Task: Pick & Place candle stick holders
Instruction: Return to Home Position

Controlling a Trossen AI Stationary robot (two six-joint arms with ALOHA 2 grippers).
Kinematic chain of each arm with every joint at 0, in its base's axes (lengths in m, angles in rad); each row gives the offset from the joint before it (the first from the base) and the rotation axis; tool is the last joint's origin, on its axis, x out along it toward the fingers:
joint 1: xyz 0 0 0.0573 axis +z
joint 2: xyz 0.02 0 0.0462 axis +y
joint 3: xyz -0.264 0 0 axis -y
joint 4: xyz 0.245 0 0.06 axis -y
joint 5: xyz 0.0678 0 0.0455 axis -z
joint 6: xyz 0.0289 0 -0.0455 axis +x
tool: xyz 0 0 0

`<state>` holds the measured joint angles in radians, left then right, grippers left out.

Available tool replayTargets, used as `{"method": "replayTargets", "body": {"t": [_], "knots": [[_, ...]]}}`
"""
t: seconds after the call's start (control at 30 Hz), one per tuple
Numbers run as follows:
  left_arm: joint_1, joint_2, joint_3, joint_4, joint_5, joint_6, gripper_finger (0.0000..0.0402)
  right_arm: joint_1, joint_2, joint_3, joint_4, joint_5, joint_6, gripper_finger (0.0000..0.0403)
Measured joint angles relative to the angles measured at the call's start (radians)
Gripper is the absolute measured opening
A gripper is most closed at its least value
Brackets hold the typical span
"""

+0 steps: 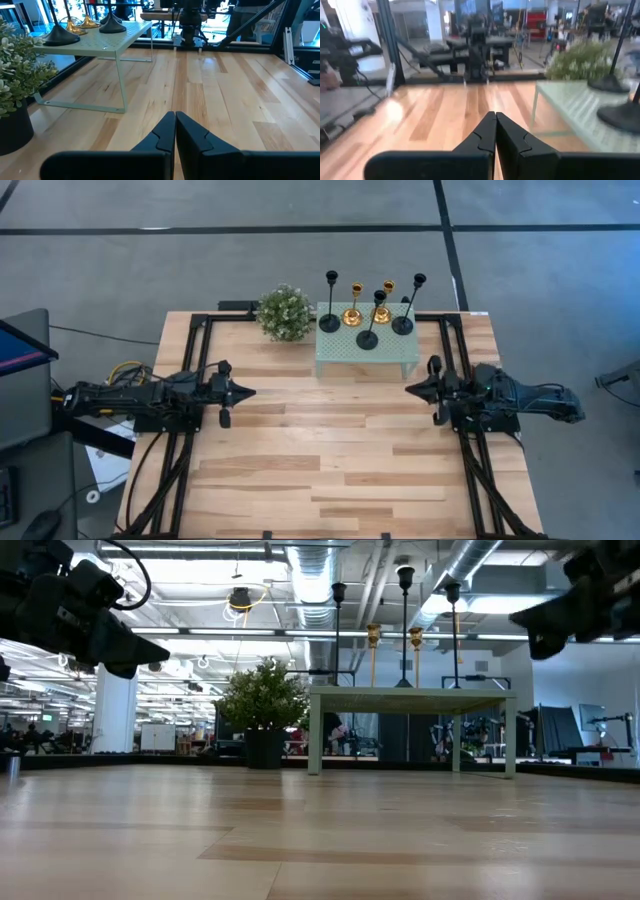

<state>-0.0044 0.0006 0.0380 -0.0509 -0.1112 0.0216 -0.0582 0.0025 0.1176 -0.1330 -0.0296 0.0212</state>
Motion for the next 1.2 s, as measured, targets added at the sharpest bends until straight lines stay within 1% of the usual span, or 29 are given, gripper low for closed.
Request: {"method": "replayTargets", "body": {"t": [0.17, 0.4, 0.67, 1.2], "knots": [[0.000, 0.000, 0.000, 0.000, 0.000, -0.002, 0.0012, 0.000, 0.000, -0.042, 0.001, 0.000, -0.002, 0.0000], [0.000, 0.000, 0.000, 0.000, 0.000, 0.003, 0.0012, 0.000, 0.000, -0.045, -0.005, 0.001, -0.029, 0.0000], [0.000, 0.000, -0.001, 0.005, 0.000, 0.000, 0.0012, 0.000, 0.002, -0.045, -0.035, 0.003, 0.081, 0.0000], [0.000, 0.000, -0.001, 0.007, 0.000, 0.000, 0.0012, 0.000, 0.003, -0.045, -0.035, 0.003, 0.085, 0.0000]]}}
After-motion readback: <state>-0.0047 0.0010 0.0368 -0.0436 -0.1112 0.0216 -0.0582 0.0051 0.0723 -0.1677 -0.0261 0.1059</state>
